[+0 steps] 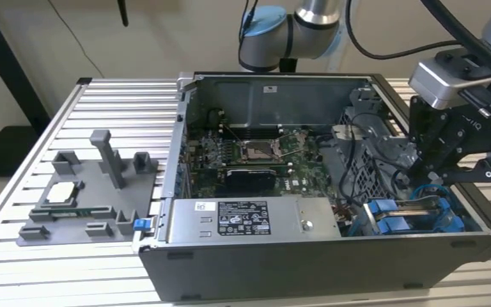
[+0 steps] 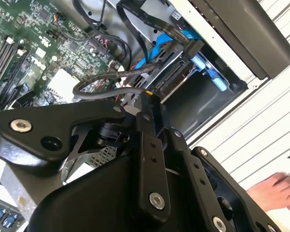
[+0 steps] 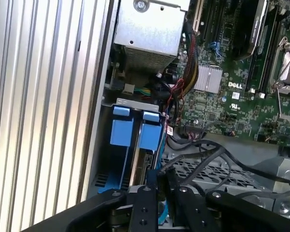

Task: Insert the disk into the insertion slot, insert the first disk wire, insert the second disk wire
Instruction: 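Insert the first disk wire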

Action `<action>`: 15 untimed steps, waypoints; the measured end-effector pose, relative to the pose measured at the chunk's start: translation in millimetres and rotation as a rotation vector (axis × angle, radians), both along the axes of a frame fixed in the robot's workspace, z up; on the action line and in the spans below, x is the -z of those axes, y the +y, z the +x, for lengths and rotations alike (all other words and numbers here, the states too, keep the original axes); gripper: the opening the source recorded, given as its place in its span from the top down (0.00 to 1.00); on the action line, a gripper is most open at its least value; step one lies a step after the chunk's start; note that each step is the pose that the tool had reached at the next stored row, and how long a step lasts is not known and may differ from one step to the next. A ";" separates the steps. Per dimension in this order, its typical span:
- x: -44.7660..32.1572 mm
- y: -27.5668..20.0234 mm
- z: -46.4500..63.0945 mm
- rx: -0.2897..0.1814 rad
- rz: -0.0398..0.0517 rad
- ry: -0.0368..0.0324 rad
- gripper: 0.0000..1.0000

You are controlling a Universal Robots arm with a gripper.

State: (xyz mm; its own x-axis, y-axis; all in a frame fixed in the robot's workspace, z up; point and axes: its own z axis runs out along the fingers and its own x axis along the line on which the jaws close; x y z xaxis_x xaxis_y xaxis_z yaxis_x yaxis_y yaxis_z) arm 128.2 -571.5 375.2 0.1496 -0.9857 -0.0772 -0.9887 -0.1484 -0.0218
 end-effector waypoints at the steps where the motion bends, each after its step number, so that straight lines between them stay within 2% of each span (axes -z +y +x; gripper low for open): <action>1: 0.3 -0.7 0.0 0.004 0.0001 0.0000 1.00; 11: 8.8 -2.9 0.1 0.120 0.0000 0.0000 1.00; 15: 12.2 -3.5 0.4 0.151 0.0000 0.0000 1.00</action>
